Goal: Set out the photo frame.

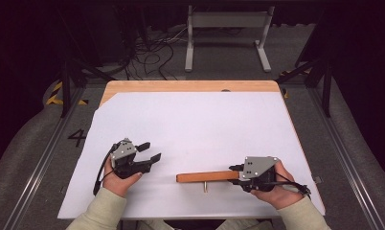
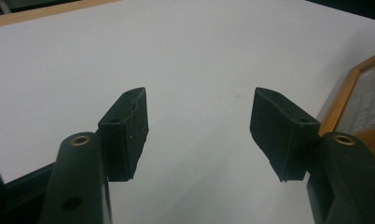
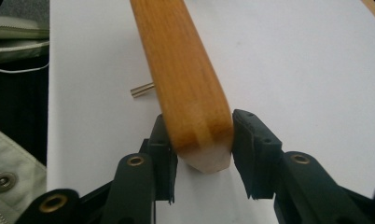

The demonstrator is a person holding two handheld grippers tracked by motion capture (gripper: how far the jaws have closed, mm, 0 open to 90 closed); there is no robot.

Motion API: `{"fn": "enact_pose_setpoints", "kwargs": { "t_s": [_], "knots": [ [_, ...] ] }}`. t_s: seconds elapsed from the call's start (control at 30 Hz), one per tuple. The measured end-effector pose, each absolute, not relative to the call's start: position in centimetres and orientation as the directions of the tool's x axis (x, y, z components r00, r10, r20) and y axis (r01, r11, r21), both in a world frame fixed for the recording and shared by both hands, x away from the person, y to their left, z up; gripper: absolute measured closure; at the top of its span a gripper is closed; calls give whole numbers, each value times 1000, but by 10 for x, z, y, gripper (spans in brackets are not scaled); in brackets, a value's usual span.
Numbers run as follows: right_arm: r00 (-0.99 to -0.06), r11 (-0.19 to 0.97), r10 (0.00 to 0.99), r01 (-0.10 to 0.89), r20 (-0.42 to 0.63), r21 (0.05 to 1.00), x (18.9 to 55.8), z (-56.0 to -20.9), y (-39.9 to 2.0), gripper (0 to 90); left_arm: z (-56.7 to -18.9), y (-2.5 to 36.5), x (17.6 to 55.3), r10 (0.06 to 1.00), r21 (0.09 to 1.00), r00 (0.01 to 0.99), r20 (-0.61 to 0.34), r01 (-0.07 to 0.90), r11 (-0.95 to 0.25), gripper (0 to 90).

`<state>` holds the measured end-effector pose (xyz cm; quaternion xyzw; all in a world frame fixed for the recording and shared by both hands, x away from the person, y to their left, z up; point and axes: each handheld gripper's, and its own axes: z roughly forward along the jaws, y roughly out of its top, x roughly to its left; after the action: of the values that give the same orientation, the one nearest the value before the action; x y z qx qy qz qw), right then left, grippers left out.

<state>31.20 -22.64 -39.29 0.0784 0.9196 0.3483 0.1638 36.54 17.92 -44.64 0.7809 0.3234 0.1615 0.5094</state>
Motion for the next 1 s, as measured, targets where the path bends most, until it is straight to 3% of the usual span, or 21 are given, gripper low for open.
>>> {"fn": "enact_pose_setpoints", "kwargs": {
  "t_s": [0.23,0.4,0.53,0.57,0.7,0.83,1.0],
  "knots": [
    [-933,736,275,48,-234,675,311,-393,-229,607,-446,179,365,671,900,738,-76,340,-273,376],
    [-930,731,302,87,-207,677,312,-395,-234,525,-446,179,365,672,896,737,-81,349,-274,376],
    [-921,742,341,141,-188,655,314,-400,-240,545,-446,179,365,673,895,735,-77,350,-279,376],
    [-921,753,350,167,-172,636,314,-403,-243,616,-446,179,364,674,894,734,-81,353,-277,376],
    [-924,760,355,197,-142,619,314,-406,-245,713,-446,179,364,675,892,733,-85,358,-276,376],
    [-939,774,334,221,-86,593,316,-414,-246,879,-446,179,365,677,893,732,-76,353,-281,376],
    [-947,764,318,231,-40,603,319,-424,-243,900,-446,179,364,678,891,732,-66,350,-291,376]
  ]
}}
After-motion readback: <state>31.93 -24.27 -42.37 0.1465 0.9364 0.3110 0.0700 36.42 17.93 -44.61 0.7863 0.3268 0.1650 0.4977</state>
